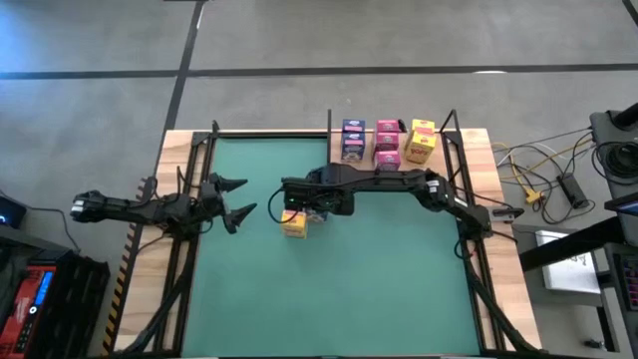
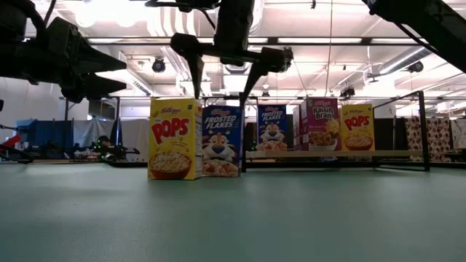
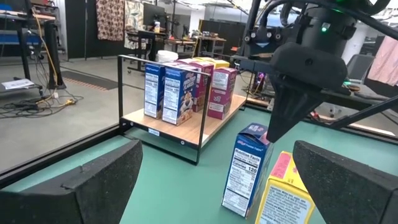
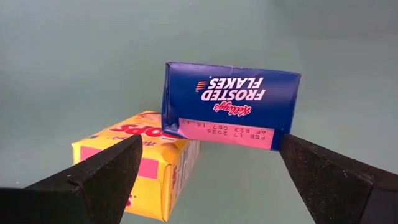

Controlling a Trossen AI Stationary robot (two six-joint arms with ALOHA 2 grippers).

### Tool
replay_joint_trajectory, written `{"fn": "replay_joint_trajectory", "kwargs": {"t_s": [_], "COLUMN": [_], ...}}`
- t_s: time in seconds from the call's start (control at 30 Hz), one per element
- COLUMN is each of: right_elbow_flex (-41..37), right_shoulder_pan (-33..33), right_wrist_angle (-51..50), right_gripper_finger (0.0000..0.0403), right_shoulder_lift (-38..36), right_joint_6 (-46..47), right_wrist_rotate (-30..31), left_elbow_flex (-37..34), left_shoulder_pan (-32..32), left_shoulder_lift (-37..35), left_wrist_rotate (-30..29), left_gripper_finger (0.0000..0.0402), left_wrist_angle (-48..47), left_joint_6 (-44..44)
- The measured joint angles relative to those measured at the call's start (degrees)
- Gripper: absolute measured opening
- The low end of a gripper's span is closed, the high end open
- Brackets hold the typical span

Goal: Stack cereal on shelf
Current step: Put the blue cereal box onto the shelf

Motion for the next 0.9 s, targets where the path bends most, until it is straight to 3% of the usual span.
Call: {"fn": "replay_joint_trajectory", "kwargs": {"t_s": [0.9], "right_elbow_flex": [0.10], "right_shoulder_pan": [-0.02], "right_wrist_angle": [0.03], "right_gripper_finger": [0.0373], "right_shoulder_lift": [-2.24], "right_joint_6": [1.51], "right_wrist_rotate": [-2.53], "left_elbow_flex": [0.00], "left_shoulder_pan": [0.00], "left_shoulder_lift": [0.00], "left_wrist_rotate": [0.01], "left_gripper_finger": [0.0399], "left_wrist_angle": [0.06], "left_joint_6": [-0.01]}}
